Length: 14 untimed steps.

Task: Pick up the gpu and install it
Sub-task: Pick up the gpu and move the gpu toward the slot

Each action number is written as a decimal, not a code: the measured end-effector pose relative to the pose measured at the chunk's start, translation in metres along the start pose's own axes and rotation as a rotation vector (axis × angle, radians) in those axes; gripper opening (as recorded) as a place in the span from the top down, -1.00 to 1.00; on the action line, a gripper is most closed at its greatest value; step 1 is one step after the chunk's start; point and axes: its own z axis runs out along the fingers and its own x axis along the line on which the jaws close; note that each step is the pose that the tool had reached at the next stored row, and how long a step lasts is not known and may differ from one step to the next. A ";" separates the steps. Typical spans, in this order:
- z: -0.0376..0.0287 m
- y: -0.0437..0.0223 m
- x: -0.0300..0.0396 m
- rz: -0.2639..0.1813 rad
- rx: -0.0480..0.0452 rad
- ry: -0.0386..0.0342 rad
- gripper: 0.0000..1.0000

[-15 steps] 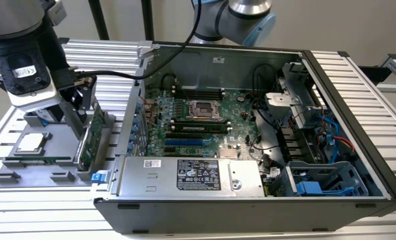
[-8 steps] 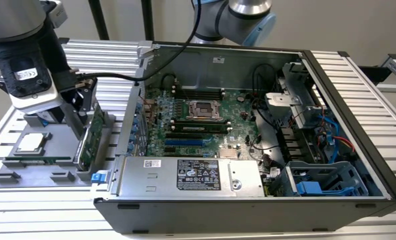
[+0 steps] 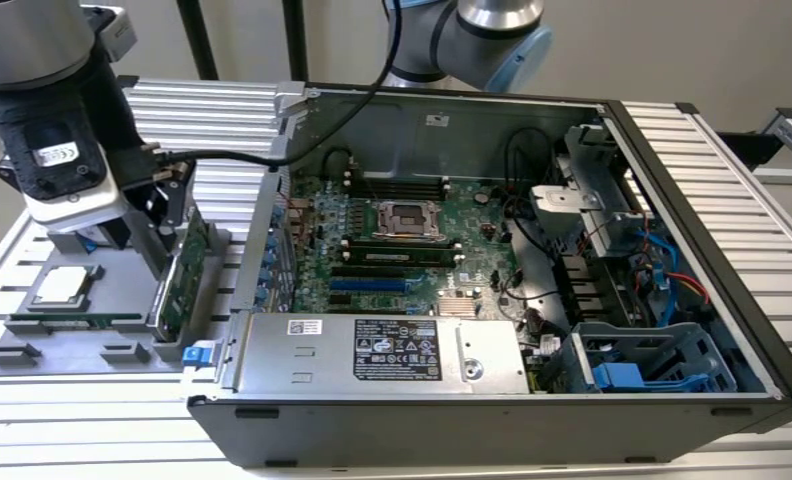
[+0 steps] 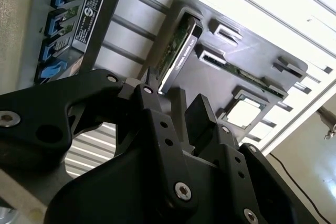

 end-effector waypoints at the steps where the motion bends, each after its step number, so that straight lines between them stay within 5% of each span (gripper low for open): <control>1: 0.0004 0.0000 0.0000 0.000 0.0000 0.0000 -1.00; 14: 0.0041 -0.0002 0.0002 0.000 -0.0011 0.0001 -1.00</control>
